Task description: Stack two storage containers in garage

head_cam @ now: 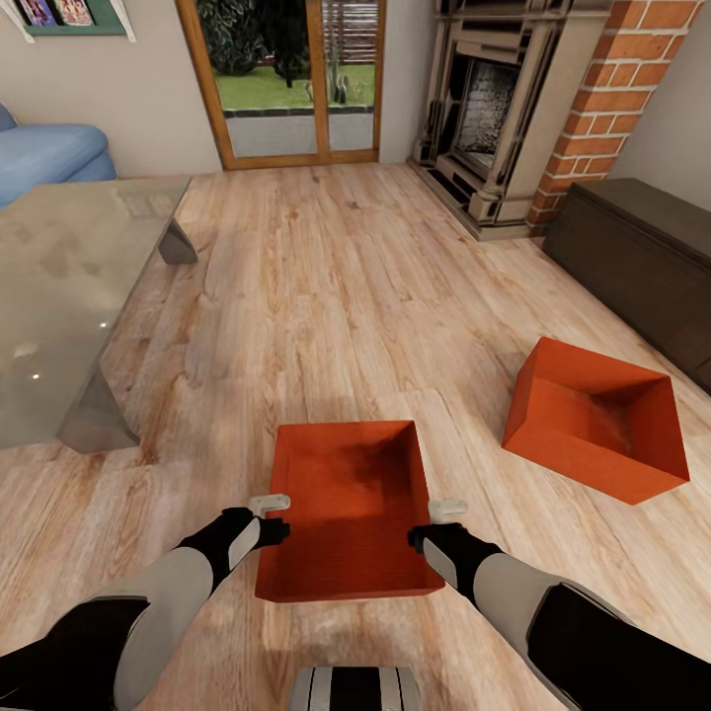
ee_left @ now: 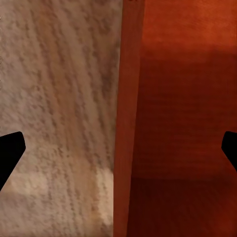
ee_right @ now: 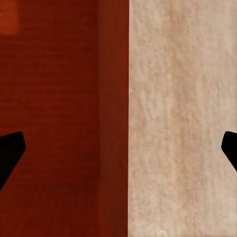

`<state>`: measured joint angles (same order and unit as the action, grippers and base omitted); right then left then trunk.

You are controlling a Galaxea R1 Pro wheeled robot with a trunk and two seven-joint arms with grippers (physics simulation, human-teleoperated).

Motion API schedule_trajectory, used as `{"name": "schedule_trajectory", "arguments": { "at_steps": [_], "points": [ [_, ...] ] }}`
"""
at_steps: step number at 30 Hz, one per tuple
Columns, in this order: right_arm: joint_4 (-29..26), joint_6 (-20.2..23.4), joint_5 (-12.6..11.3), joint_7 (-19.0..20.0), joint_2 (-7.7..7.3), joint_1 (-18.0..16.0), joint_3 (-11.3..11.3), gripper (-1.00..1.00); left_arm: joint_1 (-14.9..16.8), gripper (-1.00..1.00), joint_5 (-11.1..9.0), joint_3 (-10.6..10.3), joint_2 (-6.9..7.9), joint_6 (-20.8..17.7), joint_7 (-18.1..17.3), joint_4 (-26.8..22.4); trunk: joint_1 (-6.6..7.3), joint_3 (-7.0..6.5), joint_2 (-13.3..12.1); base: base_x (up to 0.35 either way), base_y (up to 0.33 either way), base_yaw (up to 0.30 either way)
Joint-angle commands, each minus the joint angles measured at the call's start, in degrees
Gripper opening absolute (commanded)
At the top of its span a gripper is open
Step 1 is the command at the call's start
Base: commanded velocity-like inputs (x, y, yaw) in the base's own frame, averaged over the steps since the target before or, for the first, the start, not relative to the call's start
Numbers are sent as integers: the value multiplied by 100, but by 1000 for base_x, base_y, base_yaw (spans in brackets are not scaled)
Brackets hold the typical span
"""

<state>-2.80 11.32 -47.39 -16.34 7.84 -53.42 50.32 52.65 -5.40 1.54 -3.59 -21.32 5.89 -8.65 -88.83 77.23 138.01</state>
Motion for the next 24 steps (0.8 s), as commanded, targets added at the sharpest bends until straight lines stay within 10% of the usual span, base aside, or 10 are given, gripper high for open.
{"name": "schedule_trajectory", "arguments": {
  "at_steps": [1,24],
  "points": [
    [-12,37,-34,-32,-2,-1,48,100,-1,100,-58,13,-2,-30,35,-13,1,4,1,0,0,0],
    [-13,37,-34,-29,-2,-2,48,100,-1,100,-58,13,-7,-30,35,-7,-87,75,162,0,0,0]
  ]
}}
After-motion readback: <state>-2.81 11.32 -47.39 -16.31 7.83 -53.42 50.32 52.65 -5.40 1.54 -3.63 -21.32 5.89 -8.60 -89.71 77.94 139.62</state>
